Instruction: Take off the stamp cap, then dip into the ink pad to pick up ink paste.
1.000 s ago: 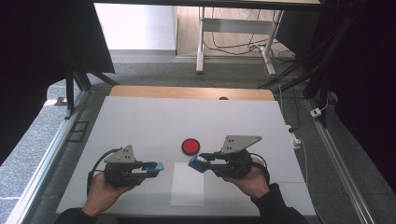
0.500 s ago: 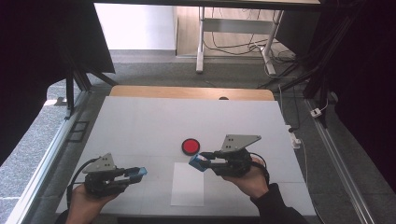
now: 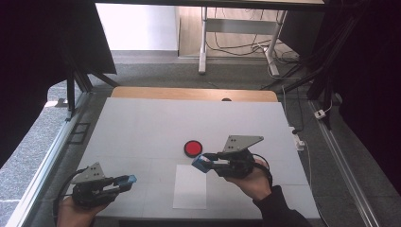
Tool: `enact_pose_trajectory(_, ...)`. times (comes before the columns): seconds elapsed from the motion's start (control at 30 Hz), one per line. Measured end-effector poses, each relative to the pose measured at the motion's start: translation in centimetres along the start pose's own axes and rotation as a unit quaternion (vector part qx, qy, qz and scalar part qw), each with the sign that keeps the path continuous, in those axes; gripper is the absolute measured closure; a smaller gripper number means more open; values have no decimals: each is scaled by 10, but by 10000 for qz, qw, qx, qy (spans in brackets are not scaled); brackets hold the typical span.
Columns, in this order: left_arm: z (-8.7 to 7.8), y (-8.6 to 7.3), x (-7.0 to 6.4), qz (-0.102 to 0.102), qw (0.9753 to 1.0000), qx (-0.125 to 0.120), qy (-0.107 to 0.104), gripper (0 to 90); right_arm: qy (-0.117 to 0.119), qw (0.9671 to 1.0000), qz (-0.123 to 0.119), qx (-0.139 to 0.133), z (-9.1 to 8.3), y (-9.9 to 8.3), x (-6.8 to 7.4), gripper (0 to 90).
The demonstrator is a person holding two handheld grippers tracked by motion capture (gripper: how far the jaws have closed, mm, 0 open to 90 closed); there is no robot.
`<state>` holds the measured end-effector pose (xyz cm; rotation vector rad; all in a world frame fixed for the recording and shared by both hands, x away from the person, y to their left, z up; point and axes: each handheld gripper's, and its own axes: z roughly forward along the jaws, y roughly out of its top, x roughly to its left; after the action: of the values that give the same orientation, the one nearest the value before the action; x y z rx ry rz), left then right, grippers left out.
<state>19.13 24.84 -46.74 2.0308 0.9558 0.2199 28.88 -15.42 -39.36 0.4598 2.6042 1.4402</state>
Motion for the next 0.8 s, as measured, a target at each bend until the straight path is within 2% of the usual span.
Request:
enact_pose_trajectory(0.17,-2,-4,1,-88,9999,73,66,683,-21,10000,31,-13,0,0,-1,713)
enact_pose_trajectory(0.43,0,-6,2,-167,9996,220,39,683,-44,10000,69,9,1,-1,-2,714)
enact_pose_trajectory(0.8,0,-7,3,-181,9996,205,25,683,-26,10000,93,21,2,0,-3,713)
